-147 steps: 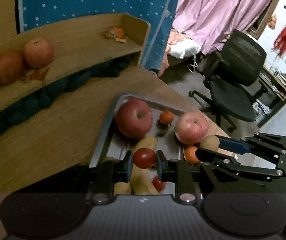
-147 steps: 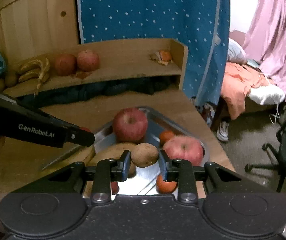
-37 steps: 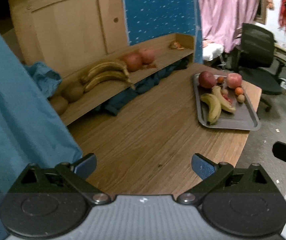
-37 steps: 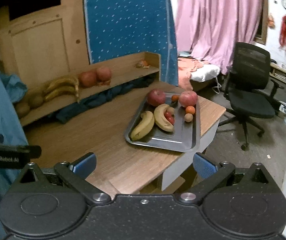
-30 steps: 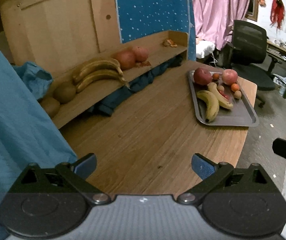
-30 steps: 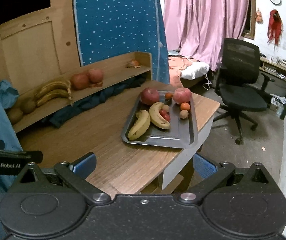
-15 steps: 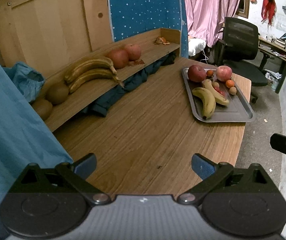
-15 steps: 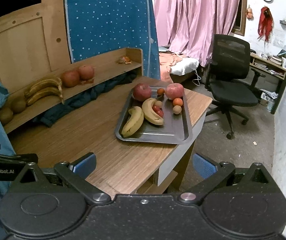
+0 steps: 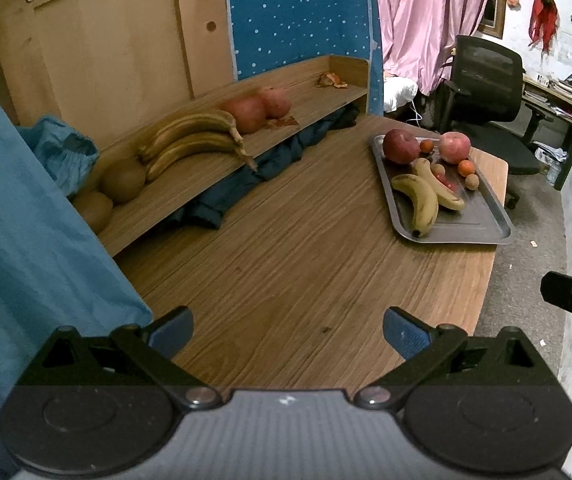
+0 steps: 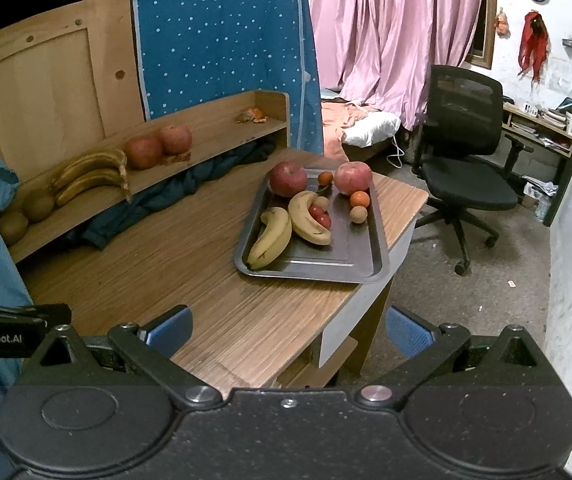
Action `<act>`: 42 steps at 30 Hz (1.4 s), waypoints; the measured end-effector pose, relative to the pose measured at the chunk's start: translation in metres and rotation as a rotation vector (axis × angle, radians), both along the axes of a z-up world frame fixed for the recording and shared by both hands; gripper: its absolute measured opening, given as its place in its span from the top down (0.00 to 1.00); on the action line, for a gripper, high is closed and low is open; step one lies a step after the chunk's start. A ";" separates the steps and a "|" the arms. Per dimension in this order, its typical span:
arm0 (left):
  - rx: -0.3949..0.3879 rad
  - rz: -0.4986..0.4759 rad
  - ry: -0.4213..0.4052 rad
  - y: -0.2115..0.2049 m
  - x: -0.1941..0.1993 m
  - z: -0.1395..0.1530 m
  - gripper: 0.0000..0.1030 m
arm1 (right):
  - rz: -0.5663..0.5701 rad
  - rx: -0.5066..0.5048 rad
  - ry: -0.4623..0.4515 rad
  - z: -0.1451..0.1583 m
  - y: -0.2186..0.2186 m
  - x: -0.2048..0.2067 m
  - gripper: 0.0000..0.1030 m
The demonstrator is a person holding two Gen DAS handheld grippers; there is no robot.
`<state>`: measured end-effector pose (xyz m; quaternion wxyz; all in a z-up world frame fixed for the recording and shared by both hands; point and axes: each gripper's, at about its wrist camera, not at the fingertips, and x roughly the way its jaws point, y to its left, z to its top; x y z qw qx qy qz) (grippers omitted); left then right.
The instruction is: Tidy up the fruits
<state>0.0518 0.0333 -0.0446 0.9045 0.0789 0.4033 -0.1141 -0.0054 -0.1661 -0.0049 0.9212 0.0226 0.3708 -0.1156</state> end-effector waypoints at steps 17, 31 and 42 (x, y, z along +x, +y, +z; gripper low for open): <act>-0.003 0.006 -0.001 0.001 0.001 0.000 0.00 | 0.002 0.000 0.002 0.000 -0.001 0.001 0.01; -0.004 0.008 -0.003 0.000 0.001 0.001 0.00 | 0.003 0.000 0.002 0.000 -0.001 0.001 0.01; -0.005 0.010 -0.002 0.000 0.000 0.002 0.00 | 0.004 0.002 0.003 0.000 -0.003 0.001 0.01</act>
